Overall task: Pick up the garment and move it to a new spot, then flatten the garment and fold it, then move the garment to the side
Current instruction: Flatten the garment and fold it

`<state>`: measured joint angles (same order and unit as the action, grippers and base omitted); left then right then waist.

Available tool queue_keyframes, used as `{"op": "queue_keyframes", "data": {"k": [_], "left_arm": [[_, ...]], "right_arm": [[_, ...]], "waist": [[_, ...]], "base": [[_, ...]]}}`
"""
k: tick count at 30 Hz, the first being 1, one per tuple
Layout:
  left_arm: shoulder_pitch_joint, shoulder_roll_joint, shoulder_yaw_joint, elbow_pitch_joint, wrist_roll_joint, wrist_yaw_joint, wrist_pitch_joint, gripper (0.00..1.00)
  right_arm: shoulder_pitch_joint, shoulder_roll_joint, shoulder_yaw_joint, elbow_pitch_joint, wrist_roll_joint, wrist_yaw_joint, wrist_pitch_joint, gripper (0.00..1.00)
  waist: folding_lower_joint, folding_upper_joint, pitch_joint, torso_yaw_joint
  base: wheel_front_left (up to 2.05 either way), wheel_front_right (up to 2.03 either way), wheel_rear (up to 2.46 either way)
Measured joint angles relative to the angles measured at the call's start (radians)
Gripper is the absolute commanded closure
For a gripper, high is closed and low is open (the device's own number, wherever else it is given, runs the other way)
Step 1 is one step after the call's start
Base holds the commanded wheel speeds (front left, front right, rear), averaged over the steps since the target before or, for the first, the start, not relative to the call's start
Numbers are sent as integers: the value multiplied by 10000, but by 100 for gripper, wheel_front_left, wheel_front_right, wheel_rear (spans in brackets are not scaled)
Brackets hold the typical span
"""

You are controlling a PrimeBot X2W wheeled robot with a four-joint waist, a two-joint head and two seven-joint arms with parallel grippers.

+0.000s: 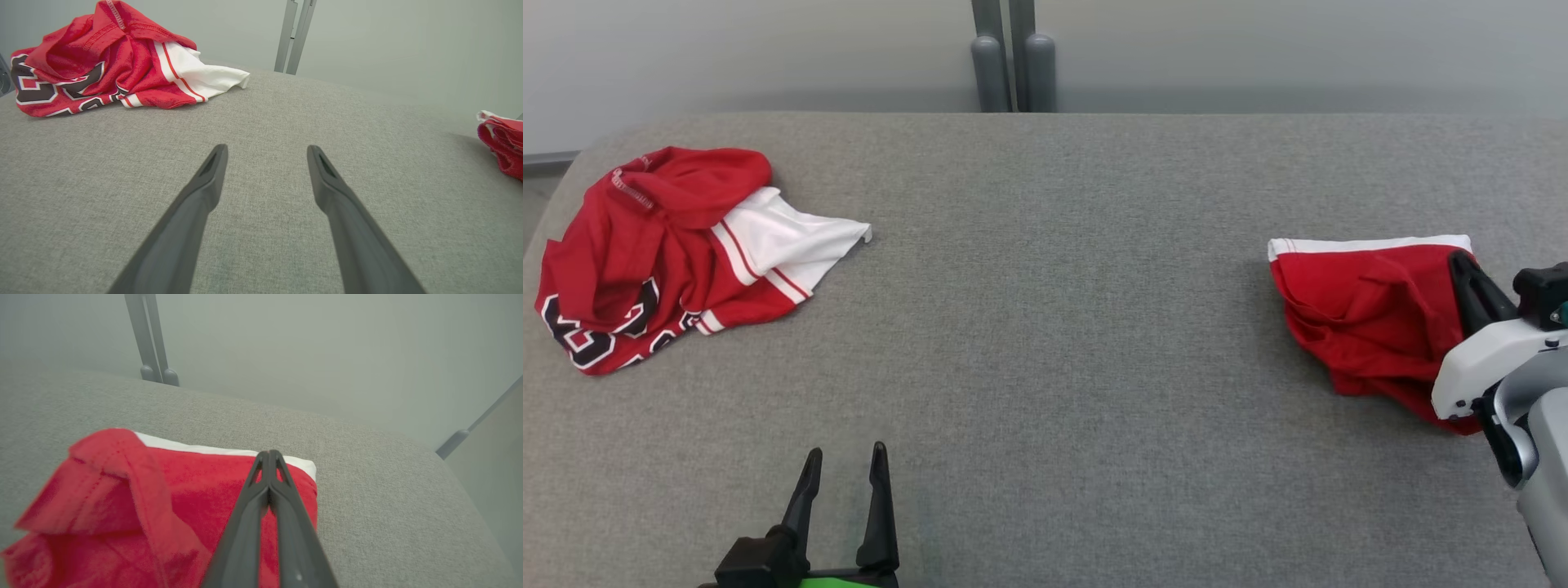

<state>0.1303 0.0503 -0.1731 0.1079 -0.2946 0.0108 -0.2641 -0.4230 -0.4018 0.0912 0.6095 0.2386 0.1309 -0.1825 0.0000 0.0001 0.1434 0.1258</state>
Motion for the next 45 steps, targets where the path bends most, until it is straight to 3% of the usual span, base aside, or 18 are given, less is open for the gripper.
{"op": "queue_keyframes", "data": {"k": [5,8,13,18,24,30,36,38,39,45], "left_arm": [[-19,0,-117,48,-84,188,2,0],[86,0,52,15,-94,265,2,0],[307,0,314,-50,6,301,2,0],[331,0,334,-90,63,286,2,0],[503,-2,301,-46,75,276,2,0],[608,-2,345,-67,77,295,2,0],[914,-2,717,-138,109,291,2,0],[1033,-2,940,-134,199,245,2,0],[1055,0,1020,-140,257,236,2,0],[1141,-2,1277,-21,476,-121,2,0]], "right_arm": [[-108,180,966,932,476,0,-261,100],[175,159,1927,729,1283,0,-506,100],[888,-474,3457,84,2477,0,-662,100],[1261,-844,4437,-180,3252,0,-702,100],[1406,-736,5260,-307,3735,0,-748,100],[1602,-591,5373,-543,3777,0,-779,100],[2980,-800,3246,-2468,3141,0,-792,100],[3661,-821,2192,-3239,2522,0,-792,24],[3912,-784,1680,-3549,2194,0,-794,0],[5547,290,-1070,-5116,660,-2,-802,0]], "waist": [[0,0,77,388],[0,0,-69,462],[0,0,-346,304],[0,0,-503,42],[0,0,-699,-205],[0,0,-892,-393],[0,0,-1270,-504],[0,0,-1399,-564],[0,0,-1443,-597],[0,0,-1663,-827]], "base": [[0,0,0],[0,0,0],[0,0,0],[0,0,0],[0,0,0],[0,0,0],[0,0,0],[0,0,0],[0,0,0],[0,0,0]]}}
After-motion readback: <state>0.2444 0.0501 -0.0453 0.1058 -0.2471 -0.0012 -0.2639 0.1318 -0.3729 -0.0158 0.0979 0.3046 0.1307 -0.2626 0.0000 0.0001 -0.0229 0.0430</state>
